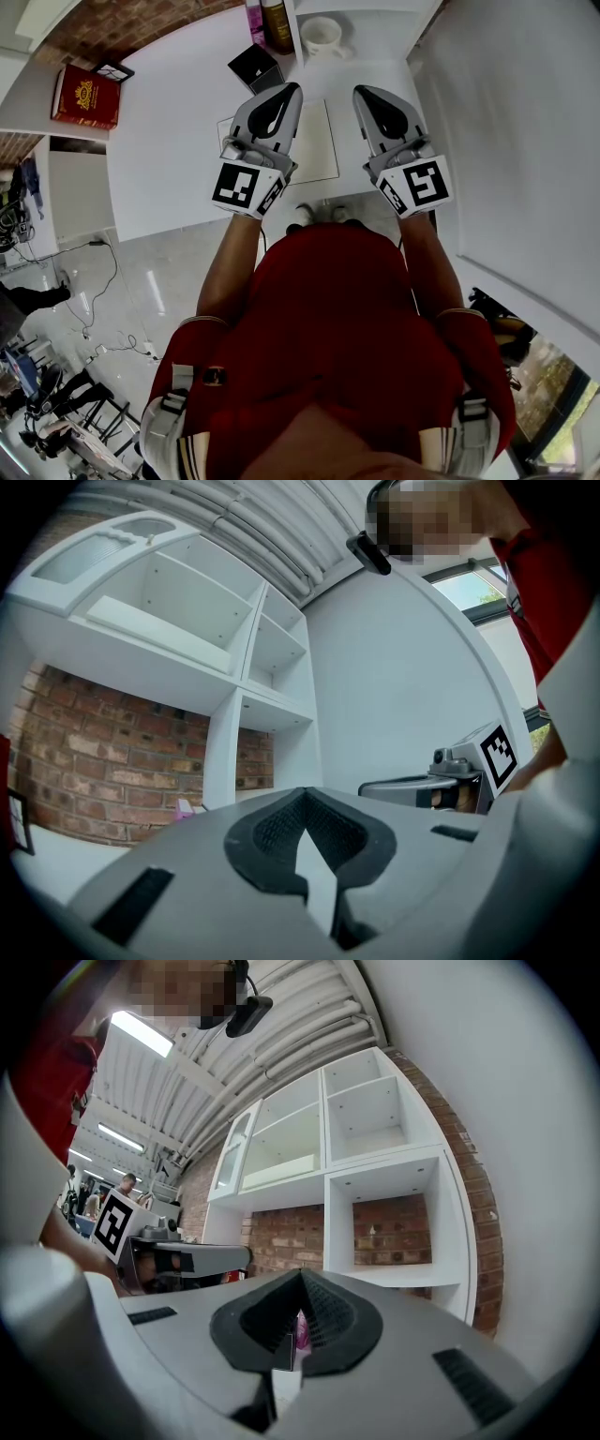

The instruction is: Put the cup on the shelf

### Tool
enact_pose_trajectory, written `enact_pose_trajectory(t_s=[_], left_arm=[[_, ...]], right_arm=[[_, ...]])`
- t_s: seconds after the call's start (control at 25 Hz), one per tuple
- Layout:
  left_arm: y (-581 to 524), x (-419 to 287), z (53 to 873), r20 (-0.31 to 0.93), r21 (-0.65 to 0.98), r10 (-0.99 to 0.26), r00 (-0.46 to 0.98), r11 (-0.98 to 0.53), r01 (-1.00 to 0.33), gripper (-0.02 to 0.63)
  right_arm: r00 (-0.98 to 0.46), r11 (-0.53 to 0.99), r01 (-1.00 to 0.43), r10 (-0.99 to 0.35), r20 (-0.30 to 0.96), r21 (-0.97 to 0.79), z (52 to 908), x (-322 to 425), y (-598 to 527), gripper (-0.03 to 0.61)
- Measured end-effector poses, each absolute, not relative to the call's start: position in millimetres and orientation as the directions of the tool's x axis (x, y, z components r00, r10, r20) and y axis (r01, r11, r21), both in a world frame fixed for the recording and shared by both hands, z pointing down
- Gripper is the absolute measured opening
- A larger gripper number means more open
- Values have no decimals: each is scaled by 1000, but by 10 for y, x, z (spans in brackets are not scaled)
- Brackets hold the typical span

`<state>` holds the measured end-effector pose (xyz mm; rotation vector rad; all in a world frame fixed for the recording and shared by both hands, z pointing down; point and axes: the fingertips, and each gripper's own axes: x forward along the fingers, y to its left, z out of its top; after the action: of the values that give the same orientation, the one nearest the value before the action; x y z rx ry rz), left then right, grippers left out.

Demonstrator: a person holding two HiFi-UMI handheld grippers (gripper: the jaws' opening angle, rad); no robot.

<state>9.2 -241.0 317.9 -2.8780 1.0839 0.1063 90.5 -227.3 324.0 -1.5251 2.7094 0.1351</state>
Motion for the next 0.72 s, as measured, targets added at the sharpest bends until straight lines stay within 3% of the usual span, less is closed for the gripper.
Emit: enact_pose_trajectory(t_s=[0.72], left_arm=[[-2404,83,3220,-86,-28,-653,753,-754,-657,3]], right_arm=[[-515,512,-857,-855,-53,63,3292,910,-2266,-3]])
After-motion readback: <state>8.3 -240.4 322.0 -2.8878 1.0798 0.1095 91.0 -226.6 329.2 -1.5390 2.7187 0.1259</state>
